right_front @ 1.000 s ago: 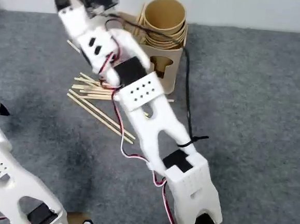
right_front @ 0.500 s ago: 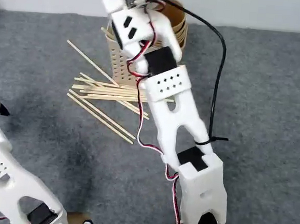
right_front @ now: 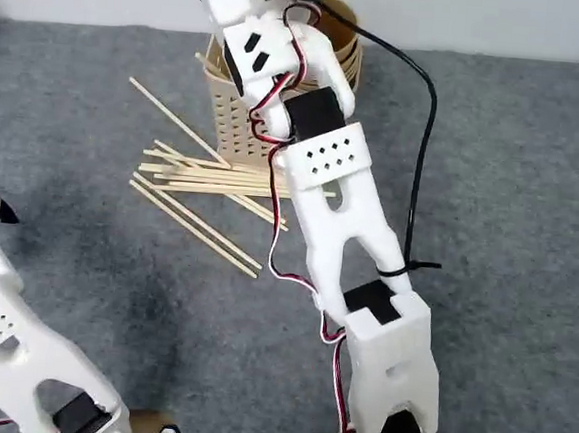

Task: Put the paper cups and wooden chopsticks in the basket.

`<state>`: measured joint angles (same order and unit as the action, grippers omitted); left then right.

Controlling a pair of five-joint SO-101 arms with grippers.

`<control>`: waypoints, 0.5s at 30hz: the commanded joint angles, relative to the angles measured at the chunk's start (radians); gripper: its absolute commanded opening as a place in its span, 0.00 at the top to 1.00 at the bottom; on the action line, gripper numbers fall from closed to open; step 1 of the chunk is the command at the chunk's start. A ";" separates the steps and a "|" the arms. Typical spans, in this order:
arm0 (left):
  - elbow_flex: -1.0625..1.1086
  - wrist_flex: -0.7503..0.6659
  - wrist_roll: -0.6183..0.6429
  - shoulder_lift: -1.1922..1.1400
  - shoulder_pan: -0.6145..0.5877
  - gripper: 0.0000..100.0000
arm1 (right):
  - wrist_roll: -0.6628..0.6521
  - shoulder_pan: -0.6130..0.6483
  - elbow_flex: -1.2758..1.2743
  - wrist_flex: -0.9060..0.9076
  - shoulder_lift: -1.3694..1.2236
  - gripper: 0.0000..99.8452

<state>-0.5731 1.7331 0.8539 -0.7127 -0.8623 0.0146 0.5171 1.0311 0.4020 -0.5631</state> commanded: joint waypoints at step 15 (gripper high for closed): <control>-0.004 0.021 0.012 0.058 0.009 0.74 | 0.121 -0.070 0.002 -0.031 -0.114 0.99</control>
<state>-0.5731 1.7331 0.8539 -0.7127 -0.8623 0.1266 0.4557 1.0203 0.4281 -0.6797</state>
